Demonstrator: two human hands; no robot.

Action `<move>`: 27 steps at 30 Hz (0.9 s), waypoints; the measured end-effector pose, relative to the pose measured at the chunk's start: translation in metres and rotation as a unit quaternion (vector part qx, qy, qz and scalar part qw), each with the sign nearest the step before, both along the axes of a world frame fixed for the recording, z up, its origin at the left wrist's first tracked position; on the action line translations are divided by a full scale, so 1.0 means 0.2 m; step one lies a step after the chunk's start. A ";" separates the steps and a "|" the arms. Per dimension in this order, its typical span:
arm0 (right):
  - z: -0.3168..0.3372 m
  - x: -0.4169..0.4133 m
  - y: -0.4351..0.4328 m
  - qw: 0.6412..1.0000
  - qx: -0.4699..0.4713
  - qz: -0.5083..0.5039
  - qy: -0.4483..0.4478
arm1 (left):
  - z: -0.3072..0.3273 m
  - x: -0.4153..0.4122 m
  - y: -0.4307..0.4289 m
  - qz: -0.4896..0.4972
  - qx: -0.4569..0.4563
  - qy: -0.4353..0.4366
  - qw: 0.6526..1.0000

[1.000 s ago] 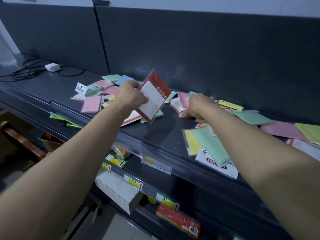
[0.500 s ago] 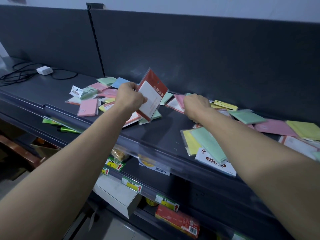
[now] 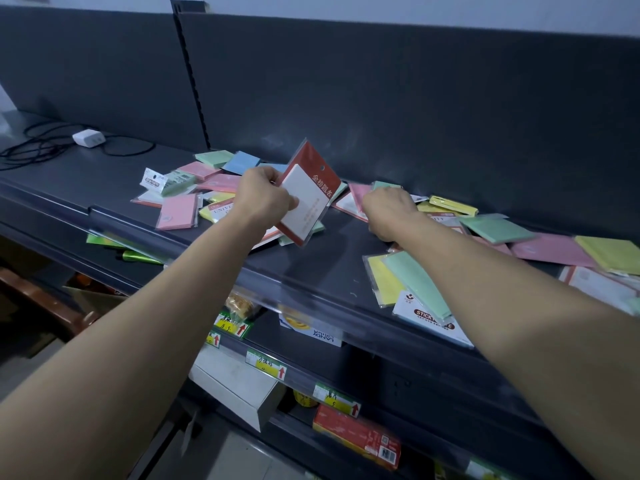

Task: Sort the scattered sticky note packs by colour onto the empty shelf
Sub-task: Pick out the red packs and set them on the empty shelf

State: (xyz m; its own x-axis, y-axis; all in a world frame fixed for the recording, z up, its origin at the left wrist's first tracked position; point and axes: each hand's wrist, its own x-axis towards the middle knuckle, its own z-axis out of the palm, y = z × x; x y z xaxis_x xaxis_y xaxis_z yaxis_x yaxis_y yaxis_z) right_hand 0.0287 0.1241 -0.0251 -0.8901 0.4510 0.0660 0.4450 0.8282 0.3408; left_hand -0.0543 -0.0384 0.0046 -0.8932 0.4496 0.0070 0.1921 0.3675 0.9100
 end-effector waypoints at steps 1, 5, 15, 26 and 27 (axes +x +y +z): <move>0.00 0.00 0.00 1.000 0.005 0.004 0.003 | 0.00 0.00 0.00 0.002 0.001 0.001 1.000; 0.02 -0.01 -0.02 0.998 0.002 0.032 0.060 | 0.00 -0.02 0.01 0.020 0.031 0.003 0.999; 0.13 0.07 -0.04 0.978 -0.094 -0.021 0.185 | 0.00 0.02 -0.03 0.068 0.108 0.014 0.992; 0.12 0.30 -0.02 0.889 -0.287 -0.098 0.343 | 0.07 0.28 -0.05 0.049 0.139 0.013 0.989; 0.13 0.31 -0.03 0.873 -0.311 -0.099 0.363 | 0.08 0.30 -0.06 0.048 0.140 0.015 0.989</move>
State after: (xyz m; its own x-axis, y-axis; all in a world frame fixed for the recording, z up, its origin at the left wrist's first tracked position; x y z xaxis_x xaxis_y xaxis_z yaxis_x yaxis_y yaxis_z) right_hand 0.0904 0.1187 0.0000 -0.6161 0.7406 0.2683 0.5116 0.6352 -0.5786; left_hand 0.0052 -0.0505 0.0197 -0.9294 0.3387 0.1464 0.1968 0.1191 0.9732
